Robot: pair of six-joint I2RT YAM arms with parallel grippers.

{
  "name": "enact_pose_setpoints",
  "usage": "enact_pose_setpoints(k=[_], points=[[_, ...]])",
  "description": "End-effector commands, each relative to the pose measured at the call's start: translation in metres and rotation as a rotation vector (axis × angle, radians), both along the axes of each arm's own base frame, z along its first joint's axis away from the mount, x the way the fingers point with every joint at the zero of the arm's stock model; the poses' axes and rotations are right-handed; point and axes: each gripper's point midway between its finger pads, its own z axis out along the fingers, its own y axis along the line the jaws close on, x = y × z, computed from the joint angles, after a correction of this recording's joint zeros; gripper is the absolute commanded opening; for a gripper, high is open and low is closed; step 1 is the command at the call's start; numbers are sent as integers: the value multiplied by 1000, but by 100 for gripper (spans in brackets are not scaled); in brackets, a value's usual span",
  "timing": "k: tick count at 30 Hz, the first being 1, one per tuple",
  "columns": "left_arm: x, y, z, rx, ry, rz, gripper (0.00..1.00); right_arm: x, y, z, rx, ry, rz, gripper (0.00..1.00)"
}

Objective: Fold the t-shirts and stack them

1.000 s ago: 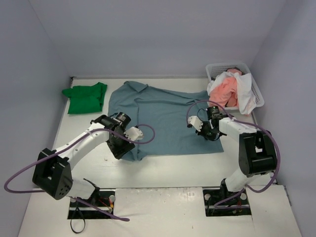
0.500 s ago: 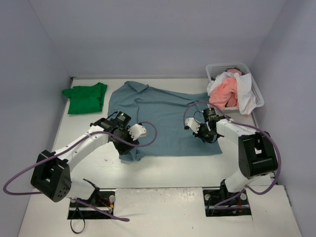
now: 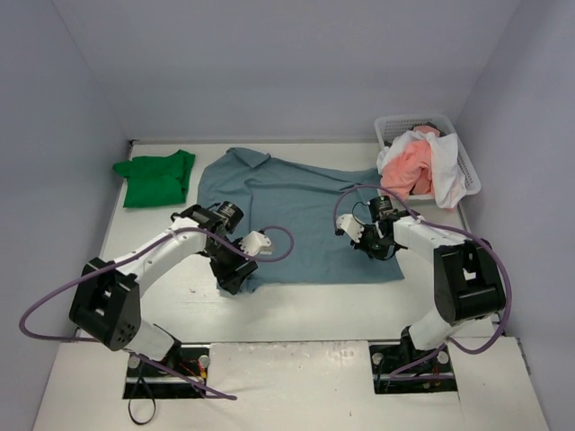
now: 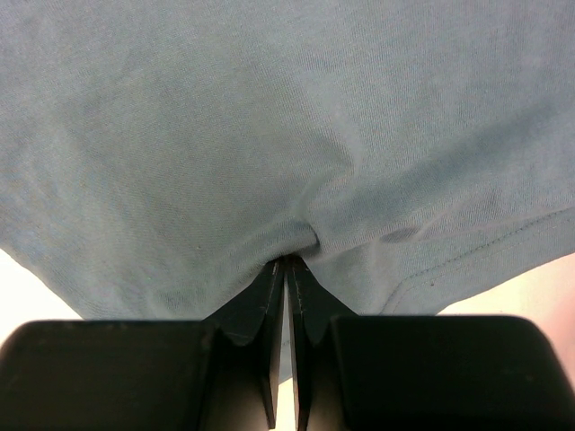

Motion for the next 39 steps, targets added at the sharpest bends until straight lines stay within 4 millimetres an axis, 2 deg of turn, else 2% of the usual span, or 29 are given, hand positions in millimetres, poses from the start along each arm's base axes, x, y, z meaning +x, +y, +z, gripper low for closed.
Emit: enact_pose_setpoints(k=[1,4,11,15,19,22,25,29,32,39], points=[[-10,7,23,-7,-18,-44,49,-37,3,-17,9,158,0,4],[-15,10,19,6,-3,-44,49,-34,5,-14,22,151,0,4],[-11,19,-20,115,12,-33,49,-34,7,-13,23,148,1,4],[-3,26,-44,202,-4,-26,49,-38,7,-14,25,155,1,4],[20,28,-60,257,-106,2,49,-40,8,-13,30,154,5,4],[38,29,-60,266,-196,52,49,-42,8,-16,30,165,5,4],[48,23,-47,220,-272,85,49,-43,7,-18,25,173,5,4],[57,16,-18,143,-371,118,49,-43,8,-18,29,176,6,4],[54,16,-14,122,-376,114,49,-41,10,-16,39,168,5,4],[32,17,-31,126,-273,83,48,-39,12,-12,46,155,7,3]])
